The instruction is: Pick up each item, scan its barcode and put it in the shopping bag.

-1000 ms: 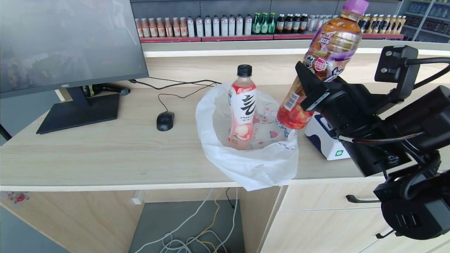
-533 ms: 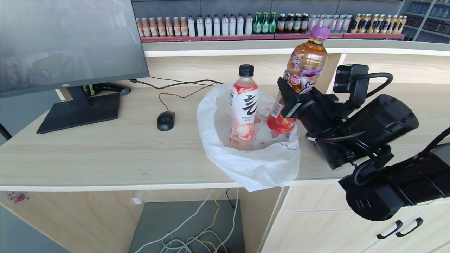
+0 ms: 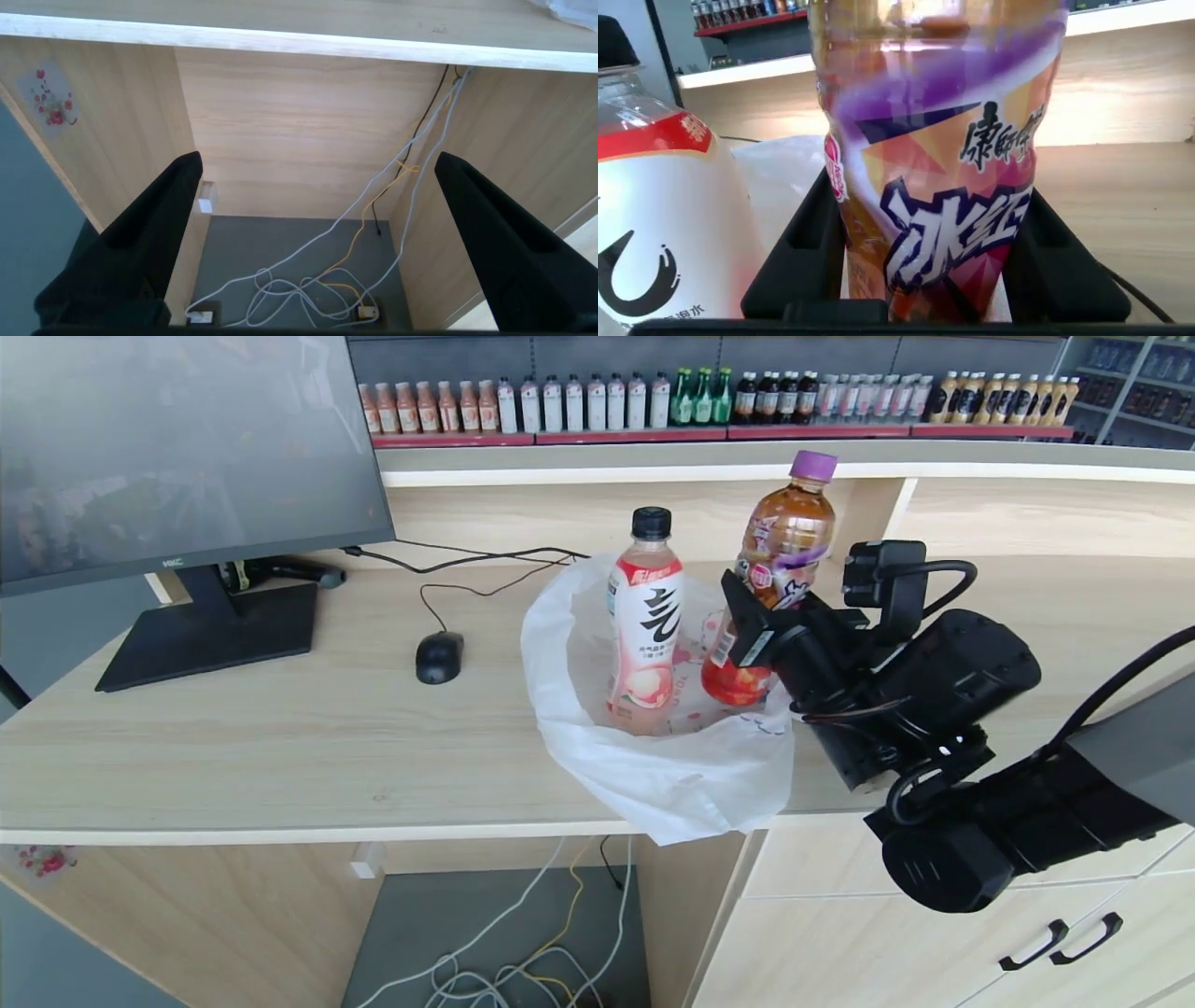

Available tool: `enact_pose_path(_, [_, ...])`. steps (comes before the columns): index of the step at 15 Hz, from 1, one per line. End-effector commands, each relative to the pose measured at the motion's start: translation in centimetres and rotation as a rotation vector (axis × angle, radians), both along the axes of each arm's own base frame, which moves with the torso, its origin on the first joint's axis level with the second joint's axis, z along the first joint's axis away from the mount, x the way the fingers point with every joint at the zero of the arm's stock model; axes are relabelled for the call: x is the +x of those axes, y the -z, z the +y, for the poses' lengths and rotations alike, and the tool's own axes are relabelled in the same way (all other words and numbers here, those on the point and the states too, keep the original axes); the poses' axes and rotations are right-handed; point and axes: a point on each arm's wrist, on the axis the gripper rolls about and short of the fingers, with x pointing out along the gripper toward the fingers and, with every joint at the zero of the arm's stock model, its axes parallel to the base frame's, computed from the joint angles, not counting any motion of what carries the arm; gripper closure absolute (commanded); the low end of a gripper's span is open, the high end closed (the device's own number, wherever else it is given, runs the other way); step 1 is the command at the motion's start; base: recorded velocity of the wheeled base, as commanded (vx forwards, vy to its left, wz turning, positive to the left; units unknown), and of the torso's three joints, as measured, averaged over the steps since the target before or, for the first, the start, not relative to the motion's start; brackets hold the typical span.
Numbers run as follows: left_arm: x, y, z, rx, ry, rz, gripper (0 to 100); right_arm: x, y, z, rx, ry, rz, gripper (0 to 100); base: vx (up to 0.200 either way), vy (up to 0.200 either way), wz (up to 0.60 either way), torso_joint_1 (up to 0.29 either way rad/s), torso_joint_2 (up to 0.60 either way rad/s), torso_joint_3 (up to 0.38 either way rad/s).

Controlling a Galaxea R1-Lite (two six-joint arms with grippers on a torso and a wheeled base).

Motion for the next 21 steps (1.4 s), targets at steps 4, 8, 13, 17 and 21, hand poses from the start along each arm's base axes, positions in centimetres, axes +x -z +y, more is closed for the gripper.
enact_pose_path(4, [0.0, 0.0, 0.0, -0.001, 0.0, 0.0, 0, 1.0, 1.4, 0.7, -0.078, -0.031, -0.002, 100, 0.0, 0.0, 0.0, 0.0, 0.0, 0.0])
enact_pose_path(8, [0.0, 0.0, 0.0, 0.0, 0.0, 0.001, 0, 1.0, 2.2, 0.7, -0.118, -0.047, 0.009, 100, 0.0, 0.0, 0.0, 0.0, 0.0, 0.0])
enact_pose_path(13, [0.0, 0.0, 0.0, -0.001, 0.0, 0.0, 0, 0.9, 3.2, 0.7, -0.136, -0.049, 0.042, 100, 0.0, 0.0, 0.0, 0.0, 0.0, 0.0])
enact_pose_path(17, [0.0, 0.0, 0.0, -0.001, 0.0, 0.0, 0, 0.9, 3.3, 0.7, -0.138, -0.051, 0.046, 100, 0.0, 0.0, 0.0, 0.0, 0.0, 0.0])
enact_pose_path(21, [0.0, 0.0, 0.0, -0.001, 0.0, 0.0, 0, 0.8, 3.4, 0.8, -0.137, -0.054, 0.049, 100, 0.0, 0.0, 0.0, 0.0, 0.0, 0.0])
